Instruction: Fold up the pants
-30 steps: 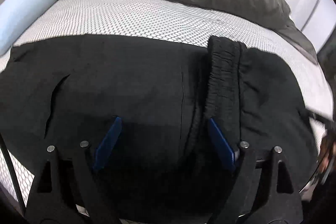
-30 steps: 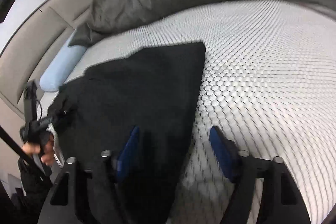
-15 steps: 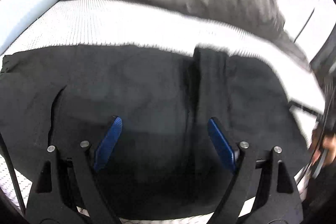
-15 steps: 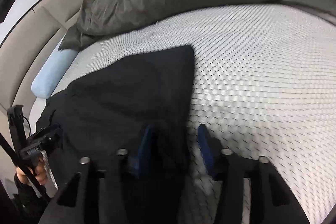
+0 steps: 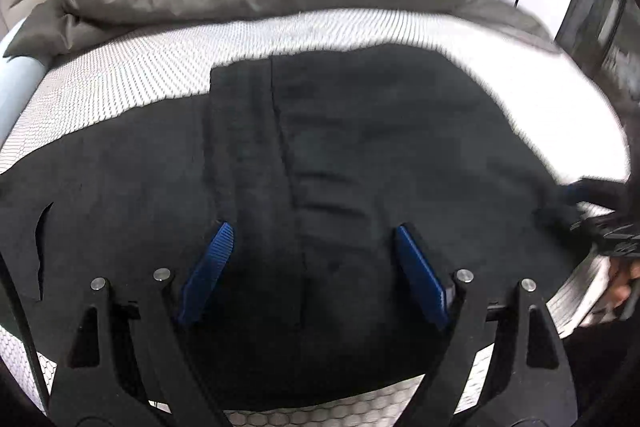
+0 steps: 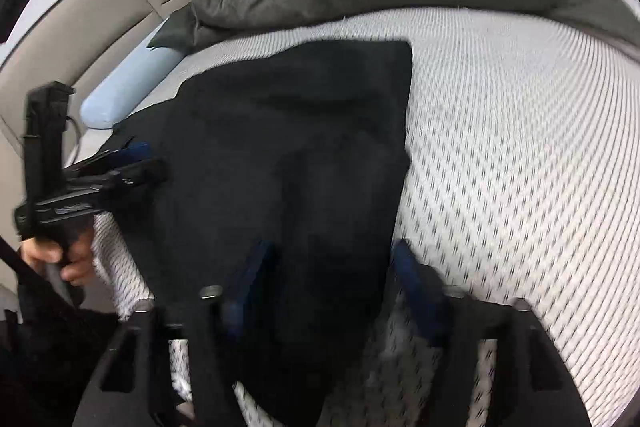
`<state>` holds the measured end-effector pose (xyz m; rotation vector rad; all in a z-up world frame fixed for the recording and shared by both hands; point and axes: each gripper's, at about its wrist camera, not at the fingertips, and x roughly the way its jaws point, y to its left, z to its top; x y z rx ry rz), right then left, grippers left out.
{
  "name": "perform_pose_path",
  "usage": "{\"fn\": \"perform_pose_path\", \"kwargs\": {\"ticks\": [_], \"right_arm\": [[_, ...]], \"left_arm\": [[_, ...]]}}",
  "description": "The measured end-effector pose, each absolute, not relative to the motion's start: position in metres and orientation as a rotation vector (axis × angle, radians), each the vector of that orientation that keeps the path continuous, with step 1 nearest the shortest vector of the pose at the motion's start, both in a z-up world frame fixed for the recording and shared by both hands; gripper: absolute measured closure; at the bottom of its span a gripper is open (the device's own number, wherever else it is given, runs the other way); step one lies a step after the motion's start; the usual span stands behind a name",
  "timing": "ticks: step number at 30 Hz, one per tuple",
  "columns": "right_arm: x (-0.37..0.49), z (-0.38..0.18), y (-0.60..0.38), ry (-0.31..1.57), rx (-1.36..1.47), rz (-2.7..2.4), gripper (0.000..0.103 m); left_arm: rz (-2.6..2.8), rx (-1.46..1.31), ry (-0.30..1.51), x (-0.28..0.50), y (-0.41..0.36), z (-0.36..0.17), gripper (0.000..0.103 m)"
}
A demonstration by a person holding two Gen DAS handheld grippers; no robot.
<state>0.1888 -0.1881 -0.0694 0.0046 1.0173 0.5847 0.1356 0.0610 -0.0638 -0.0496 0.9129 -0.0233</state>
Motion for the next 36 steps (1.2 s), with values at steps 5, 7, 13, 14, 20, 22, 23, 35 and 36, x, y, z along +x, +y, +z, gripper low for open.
{"fn": "perform_pose_path", "kwargs": {"ticks": [5, 7, 13, 14, 20, 22, 23, 35, 36], "right_arm": [[0.166, -0.070, -0.205, 0.998, 0.028, 0.614, 0.065], [0.163, -0.070, -0.208, 0.998, 0.027, 0.611, 0.065], [0.165, -0.055, -0.207, 0.956, 0.046, 0.592, 0.055], [0.165, -0.052, -0.208, 0.939, 0.064, 0.595, 0.054], [0.169, -0.070, -0.195, 1.025, -0.034, 0.576, 0.053], [0.167, -0.062, -0.202, 1.006, -0.008, 0.583, 0.053], [0.166, -0.058, -0.206, 0.987, 0.009, 0.581, 0.052], [0.217, -0.044, -0.154, 0.896, 0.001, 0.572, 0.051], [0.221, -0.047, -0.152, 0.910, -0.001, 0.567, 0.051]], "left_arm": [[-0.056, -0.076, 0.915, 0.120, 0.071, -0.069, 0.013], [-0.057, -0.068, 0.917, 0.114, 0.072, -0.072, 0.013], [-0.032, -0.044, 0.889, 0.100, 0.072, -0.058, 0.013], [-0.028, -0.049, 0.879, 0.099, 0.074, -0.055, 0.013], [0.034, -0.144, 0.911, 0.104, 0.102, -0.058, 0.012], [0.079, -0.161, 0.896, 0.102, 0.110, -0.053, 0.012], [0.114, -0.159, 0.880, 0.100, 0.113, -0.049, 0.012], [0.127, -0.413, 0.860, 0.193, 0.151, -0.035, 0.022], [0.124, -0.441, 0.877, 0.199, 0.155, -0.039, 0.024]]}}
